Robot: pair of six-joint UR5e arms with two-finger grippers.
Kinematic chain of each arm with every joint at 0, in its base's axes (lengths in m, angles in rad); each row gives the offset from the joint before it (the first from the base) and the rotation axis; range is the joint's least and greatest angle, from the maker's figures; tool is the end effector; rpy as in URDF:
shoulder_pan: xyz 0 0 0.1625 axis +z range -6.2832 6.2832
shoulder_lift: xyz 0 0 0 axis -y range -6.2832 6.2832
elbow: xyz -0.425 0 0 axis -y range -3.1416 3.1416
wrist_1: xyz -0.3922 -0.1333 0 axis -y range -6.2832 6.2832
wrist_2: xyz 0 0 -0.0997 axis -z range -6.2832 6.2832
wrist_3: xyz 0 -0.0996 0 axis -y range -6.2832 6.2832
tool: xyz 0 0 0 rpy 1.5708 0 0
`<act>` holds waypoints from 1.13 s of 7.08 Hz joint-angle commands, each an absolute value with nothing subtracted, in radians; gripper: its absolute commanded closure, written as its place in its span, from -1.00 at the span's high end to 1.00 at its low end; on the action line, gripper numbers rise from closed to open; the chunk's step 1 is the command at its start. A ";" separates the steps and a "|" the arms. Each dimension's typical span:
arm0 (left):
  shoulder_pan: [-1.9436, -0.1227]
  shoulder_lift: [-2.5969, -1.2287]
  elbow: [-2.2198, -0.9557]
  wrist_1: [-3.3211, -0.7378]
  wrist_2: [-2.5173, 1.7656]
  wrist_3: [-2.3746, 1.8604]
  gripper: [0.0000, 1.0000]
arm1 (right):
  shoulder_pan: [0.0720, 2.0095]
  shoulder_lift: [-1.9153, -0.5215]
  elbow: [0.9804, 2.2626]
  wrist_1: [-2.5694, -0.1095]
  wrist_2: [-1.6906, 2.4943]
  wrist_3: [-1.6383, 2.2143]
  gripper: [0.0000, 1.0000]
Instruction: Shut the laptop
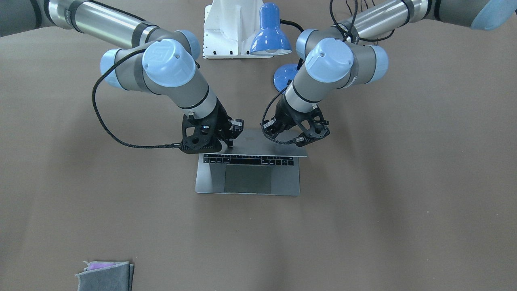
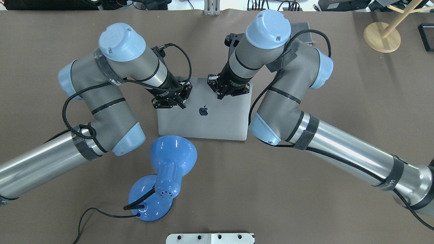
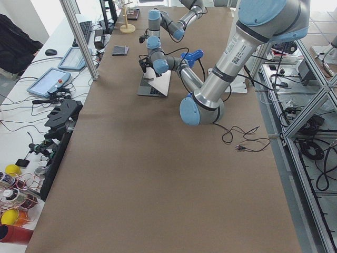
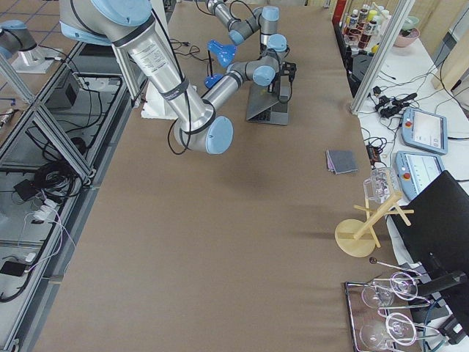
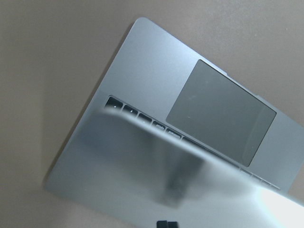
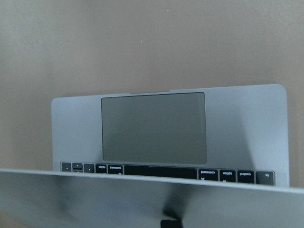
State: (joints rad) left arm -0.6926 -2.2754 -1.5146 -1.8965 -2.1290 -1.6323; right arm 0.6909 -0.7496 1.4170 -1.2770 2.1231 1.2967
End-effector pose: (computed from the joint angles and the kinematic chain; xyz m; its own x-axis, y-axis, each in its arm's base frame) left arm 0.4979 -0.5178 0.2144 0.4191 -0.4154 -0.8073 0.2306 0.9087 -0.3479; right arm -0.5231 -0.5377 0.1761 0.4819 0.0994 0.8706 -0.0837 0.9942 -0.0672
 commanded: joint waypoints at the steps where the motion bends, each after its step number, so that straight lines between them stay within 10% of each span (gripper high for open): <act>1: -0.703 -2.295 -1.404 -1.987 -2.086 -1.631 -1.00 | 0.699 -0.686 1.307 -1.258 2.117 1.290 -1.00; 8: -0.733 -2.325 -1.267 -2.045 -2.069 -1.588 -1.00 | 0.704 -0.680 1.091 -1.106 2.102 1.287 -1.00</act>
